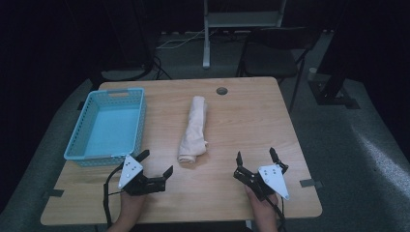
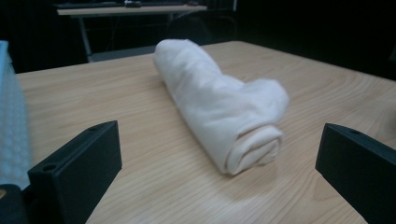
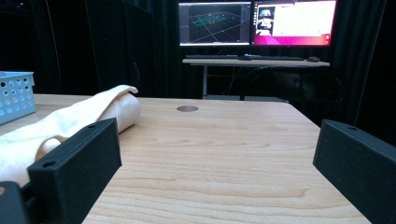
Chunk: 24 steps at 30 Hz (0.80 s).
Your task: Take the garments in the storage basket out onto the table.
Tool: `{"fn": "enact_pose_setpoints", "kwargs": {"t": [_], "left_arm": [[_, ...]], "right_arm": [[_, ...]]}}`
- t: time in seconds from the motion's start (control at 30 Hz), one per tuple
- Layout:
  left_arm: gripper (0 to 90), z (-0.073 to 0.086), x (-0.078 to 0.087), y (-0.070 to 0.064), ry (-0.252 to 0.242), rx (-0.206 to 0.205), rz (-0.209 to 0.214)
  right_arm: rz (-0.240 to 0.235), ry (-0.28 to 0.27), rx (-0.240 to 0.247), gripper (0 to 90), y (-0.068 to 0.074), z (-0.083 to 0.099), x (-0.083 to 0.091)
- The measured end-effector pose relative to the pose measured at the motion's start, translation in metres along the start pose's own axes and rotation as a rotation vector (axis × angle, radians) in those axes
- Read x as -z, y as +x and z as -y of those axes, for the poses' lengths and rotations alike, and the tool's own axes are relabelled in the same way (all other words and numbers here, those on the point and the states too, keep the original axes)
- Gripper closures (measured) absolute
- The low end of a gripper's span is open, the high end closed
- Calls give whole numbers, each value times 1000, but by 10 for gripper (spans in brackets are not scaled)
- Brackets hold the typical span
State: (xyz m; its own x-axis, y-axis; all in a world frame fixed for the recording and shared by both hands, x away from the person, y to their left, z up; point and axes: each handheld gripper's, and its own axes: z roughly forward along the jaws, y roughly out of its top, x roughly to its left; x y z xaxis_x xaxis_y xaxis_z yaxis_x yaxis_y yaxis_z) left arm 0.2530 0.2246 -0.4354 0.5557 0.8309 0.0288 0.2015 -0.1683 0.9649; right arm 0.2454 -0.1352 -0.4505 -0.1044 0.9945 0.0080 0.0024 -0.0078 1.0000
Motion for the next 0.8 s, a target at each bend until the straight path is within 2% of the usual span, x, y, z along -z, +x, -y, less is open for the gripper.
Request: {"fn": "enact_pose_setpoints", "kwargs": {"t": [0.03, 0.1, 0.13, 0.17, 0.3, 0.33, 0.43, 0.47, 0.5, 0.6, 0.67, 0.8], "left_arm": [[0, 2, 2, 0, 3, -21, -17], [0, 2, 2, 0, 3, -21, -17], [0, 6, 6, 2, -34, -8, -23], [0, 7, 10, 5, -48, 9, -20], [0, 9, 13, 8, -56, 18, -34], [0, 11, 21, 9, -42, -25, -97], [0, 11, 21, 9, -42, -25, -97], [0, 12, 22, 9, -35, -40, -122], [0, 13, 23, 9, -46, -38, -125], [0, 15, 29, 14, -83, 7, -85], [0, 15, 31, 16, -84, 5, -94], [0, 17, 35, 19, -91, 13, -88]], "right_arm": [[0, 0, 0, 2, 0, 0, 0], [0, 0, -1, 2, 0, 0, 0], [0, 0, -1, 2, 0, 0, 0], [0, 0, -1, 3, 0, 0, 0], [0, 0, -1, 2, 0, 0, 0], [0, 0, -1, 2, 0, 0, 0], [0, 0, -1, 2, 0, 0, 0], [0, 0, -1, 2, 0, 0, 0], [0, 0, -1, 2, 0, 0, 0], [0, 0, -1, 2, 0, 0, 0], [0, 0, -1, 2, 0, 0, 0], [0, 0, -1, 2, 0, 0, 0]]}}
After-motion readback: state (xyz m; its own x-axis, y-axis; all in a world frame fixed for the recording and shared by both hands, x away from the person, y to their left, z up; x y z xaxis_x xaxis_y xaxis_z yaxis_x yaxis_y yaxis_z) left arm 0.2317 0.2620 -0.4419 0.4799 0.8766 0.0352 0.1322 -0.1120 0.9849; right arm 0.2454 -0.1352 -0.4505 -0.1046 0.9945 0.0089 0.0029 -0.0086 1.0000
